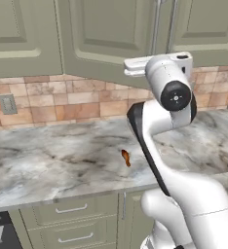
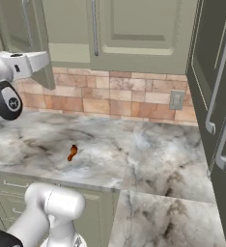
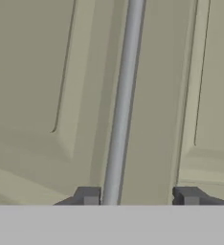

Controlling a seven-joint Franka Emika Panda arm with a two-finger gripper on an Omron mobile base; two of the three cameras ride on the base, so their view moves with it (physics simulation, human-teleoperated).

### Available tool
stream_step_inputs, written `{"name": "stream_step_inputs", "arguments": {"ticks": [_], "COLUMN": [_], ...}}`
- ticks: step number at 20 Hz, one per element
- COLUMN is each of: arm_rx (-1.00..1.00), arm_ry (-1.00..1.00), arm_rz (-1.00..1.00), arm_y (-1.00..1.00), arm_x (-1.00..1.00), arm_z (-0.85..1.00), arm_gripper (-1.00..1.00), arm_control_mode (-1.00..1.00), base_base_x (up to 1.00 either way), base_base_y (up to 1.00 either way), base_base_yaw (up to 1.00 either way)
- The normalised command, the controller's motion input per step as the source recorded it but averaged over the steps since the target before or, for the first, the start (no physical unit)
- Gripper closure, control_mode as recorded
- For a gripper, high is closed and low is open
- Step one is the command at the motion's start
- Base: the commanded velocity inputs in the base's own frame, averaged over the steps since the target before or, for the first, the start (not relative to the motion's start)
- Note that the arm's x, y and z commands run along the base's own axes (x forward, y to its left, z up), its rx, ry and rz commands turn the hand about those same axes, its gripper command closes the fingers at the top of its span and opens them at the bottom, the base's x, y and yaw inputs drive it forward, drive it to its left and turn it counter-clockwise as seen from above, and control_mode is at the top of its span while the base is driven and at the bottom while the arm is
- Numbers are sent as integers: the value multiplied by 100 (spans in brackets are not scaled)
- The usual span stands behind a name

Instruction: Retrieve the tupperware from the cabinet, then place the raw meat into the tupperware to avoid contamination.

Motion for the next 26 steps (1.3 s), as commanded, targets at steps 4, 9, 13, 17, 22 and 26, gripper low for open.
{"name": "stream_step_inputs", "arguments": {"ticks": [4,9,13,17,22,26], "arm_rx": [-6,-1,0,-2,0,8], "arm_ry": [0,0,-6,-3,-1,0], "arm_rz": [-7,0,0,-1,-4,0], "arm_y": [51,7,14,29,4,-47], "arm_x": [-41,-1,-31,-48,-55,-41], "arm_z": [5,0,6,12,6,0], "arm_gripper": [-100,-100,-100,-100,-100,-100], "arm_control_mode": [-100,-100,-100,-100,-100,-100], "base_base_x": [0,0,0,0,0,0], "base_base_y": [0,0,0,0,0,0], "base_base_yaw": [0,0,0,0,0,0]}}
